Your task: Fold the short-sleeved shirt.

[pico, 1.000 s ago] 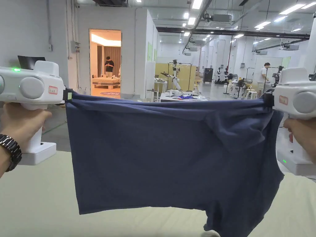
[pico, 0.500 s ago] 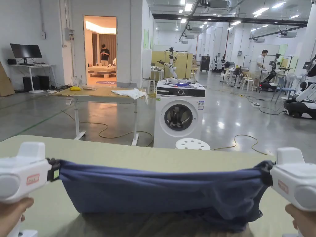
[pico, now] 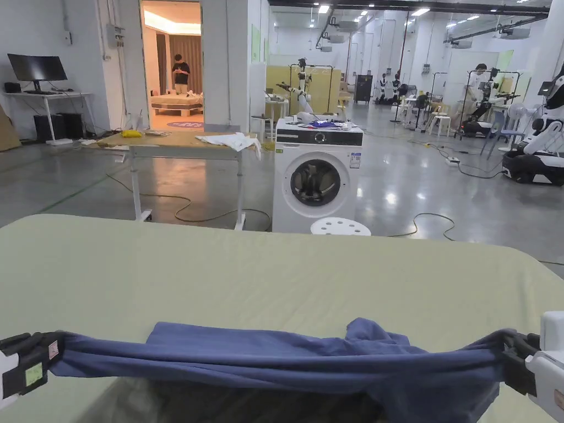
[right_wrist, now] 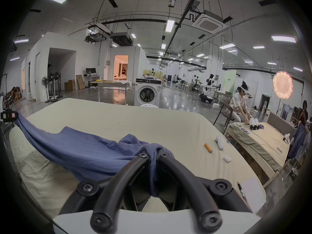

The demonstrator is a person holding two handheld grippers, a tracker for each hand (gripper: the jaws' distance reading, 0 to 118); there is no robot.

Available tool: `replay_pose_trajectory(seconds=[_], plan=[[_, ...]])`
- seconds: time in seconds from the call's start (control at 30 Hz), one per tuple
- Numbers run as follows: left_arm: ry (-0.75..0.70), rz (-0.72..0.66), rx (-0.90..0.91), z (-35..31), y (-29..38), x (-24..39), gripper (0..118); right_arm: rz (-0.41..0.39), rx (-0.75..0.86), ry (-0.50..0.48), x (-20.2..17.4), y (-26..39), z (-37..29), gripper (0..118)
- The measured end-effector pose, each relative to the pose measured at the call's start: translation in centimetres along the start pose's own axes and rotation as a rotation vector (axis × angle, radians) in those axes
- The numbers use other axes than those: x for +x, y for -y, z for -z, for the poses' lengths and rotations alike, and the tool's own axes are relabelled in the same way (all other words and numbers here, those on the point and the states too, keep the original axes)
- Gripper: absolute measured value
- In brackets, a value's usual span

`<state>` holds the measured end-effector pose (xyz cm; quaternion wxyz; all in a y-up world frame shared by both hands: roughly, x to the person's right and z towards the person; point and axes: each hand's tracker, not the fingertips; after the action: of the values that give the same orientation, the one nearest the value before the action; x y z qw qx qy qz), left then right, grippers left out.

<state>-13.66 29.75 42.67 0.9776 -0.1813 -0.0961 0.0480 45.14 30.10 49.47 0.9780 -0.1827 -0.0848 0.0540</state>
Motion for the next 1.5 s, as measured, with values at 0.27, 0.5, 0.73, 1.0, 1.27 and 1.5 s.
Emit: replay_pose_trajectory(seconds=[0.27, 0.5, 0.73, 1.0, 1.27, 1.5], plan=[[0.005, -0.018, -0.166, -1.3, 4.8, -0.6, 0, -0.033, -0.172, 0.002, -0.9, 4.7, -2.2, 2], [-0.024, -0.001, -0.427, 1.2, 10.9, -0.7, 0, -0.044, -0.386, -0.02, -1.8, 11.1, -0.3, 2], [-0.056, -0.015, -0.537, 5.2, 15.0, 0.0, 0, -0.033, -0.511, -0.016, -2.8, 15.1, 3.4, 12], [-0.095, 0.036, -0.45, 6.7, 13.2, 1.9, 66, 0.003, -0.391, 0.058, -2.9, 11.8, 4.7, 72], [-0.126, 0.068, -0.085, 7.8, 8.3, 5.3, 72, 0.105, -0.056, 0.044, -7.1, 7.3, 6.7, 75], [-0.171, 0.116, 0.196, 9.1, 6.1, 8.0, 44, 0.139, 0.198, 0.014, -11.6, 5.2, 7.7, 66]])
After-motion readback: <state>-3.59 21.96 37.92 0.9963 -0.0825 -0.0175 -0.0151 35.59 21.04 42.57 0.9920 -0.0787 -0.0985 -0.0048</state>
